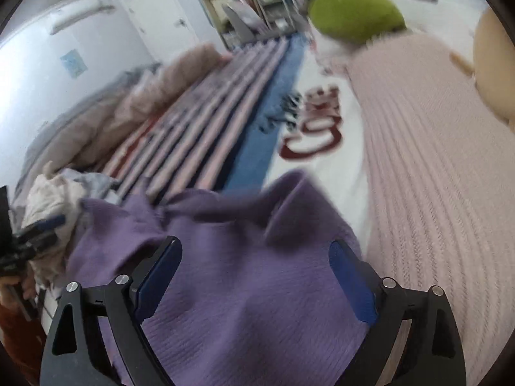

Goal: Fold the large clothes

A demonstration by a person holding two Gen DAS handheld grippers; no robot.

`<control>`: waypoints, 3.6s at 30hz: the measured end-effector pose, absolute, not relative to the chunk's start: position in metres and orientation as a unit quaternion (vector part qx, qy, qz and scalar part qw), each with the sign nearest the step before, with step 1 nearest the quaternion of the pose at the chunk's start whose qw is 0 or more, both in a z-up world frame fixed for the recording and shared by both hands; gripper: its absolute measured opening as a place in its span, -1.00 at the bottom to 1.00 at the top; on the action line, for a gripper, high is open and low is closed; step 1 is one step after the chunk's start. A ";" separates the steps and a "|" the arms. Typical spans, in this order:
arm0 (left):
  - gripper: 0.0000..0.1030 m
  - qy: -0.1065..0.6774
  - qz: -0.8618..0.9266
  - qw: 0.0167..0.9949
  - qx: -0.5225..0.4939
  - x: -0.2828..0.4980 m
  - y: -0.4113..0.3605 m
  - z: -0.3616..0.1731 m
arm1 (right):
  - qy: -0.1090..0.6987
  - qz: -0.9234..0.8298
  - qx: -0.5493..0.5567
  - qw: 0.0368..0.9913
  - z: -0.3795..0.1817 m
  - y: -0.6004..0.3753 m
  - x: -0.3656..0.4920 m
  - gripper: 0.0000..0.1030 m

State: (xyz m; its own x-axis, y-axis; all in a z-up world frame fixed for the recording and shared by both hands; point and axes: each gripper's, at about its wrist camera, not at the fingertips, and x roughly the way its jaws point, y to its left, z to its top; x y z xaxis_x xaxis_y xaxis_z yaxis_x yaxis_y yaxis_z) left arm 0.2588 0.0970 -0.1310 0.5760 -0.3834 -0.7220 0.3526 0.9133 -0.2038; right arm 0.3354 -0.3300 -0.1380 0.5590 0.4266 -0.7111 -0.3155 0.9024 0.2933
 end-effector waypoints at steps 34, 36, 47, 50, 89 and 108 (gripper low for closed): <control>0.92 0.393 -0.178 0.895 -0.115 0.142 0.119 -0.185 | 0.376 0.350 -0.011 0.858 -0.156 -0.204 0.197 -0.58; 0.92 0.382 -0.178 0.899 -0.115 0.124 0.122 -0.198 | 0.371 0.357 -0.027 0.857 -0.163 -0.194 0.188 -0.77; 0.91 0.359 -0.136 0.895 -0.226 0.149 0.138 -0.248 | 0.443 0.318 0.015 0.838 -0.229 -0.205 0.217 -0.92; 0.84 0.350 -0.137 0.895 -0.239 0.161 0.135 -0.249 | 0.440 0.319 0.011 0.839 -0.230 -0.204 0.217 -0.92; 0.62 0.304 -0.413 0.843 -0.162 0.173 0.009 -0.169 | 0.411 0.305 0.107 0.852 -0.173 -0.314 0.237 0.24; 0.62 0.385 -0.309 0.839 -0.230 0.219 0.064 -0.247 | 0.427 0.330 0.086 0.838 -0.158 -0.269 0.239 0.54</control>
